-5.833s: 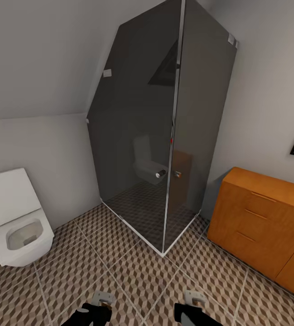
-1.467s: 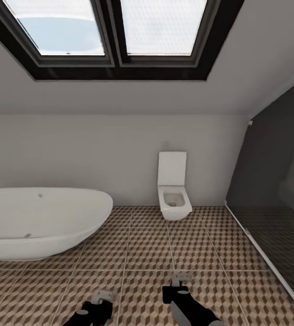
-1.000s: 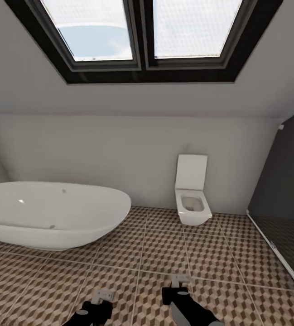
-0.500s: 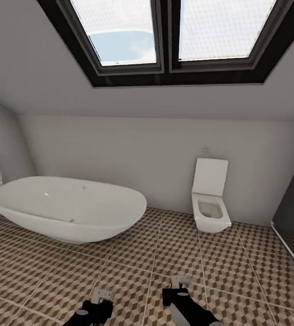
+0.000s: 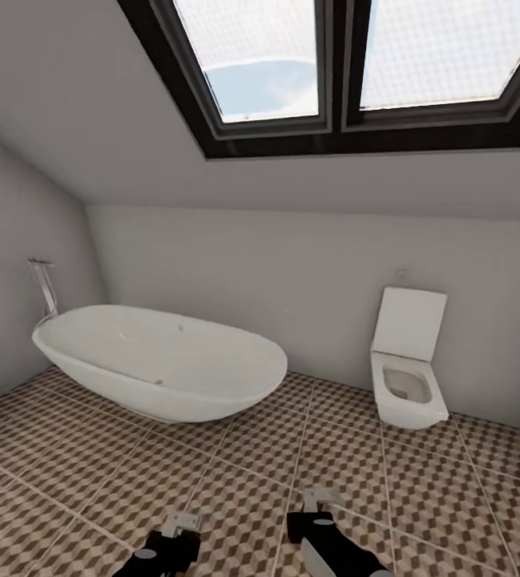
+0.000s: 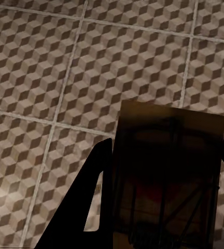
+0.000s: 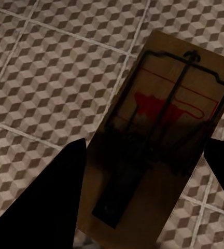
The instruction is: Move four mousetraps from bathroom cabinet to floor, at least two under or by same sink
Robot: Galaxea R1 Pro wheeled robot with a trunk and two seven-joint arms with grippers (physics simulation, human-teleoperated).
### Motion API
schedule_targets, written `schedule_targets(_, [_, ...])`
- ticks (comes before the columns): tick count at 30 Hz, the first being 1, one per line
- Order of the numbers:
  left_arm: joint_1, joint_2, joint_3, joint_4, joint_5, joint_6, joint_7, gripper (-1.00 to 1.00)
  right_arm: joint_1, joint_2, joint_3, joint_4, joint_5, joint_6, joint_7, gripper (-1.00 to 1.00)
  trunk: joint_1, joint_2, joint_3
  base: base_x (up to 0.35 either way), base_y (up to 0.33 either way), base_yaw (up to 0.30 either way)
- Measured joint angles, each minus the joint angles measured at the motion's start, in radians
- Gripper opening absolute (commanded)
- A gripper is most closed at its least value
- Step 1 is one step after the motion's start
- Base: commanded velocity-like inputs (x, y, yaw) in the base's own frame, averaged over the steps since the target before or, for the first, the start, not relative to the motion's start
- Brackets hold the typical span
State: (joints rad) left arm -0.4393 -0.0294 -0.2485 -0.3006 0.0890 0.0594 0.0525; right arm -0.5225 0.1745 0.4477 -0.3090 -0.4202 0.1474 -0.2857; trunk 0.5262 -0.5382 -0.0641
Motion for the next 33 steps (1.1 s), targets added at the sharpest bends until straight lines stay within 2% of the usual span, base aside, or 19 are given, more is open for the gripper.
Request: schedule_targets(33, [0.018, 0.0, -0.002, 0.0, -0.002, -0.004, 0.0, -1.0, 0.0, 0.0, 0.004, 0.033, -0.002, -0.015, 0.001, -1.0, 0.0, 0.0, 0.006, 0.0, 0.0, 0.285])
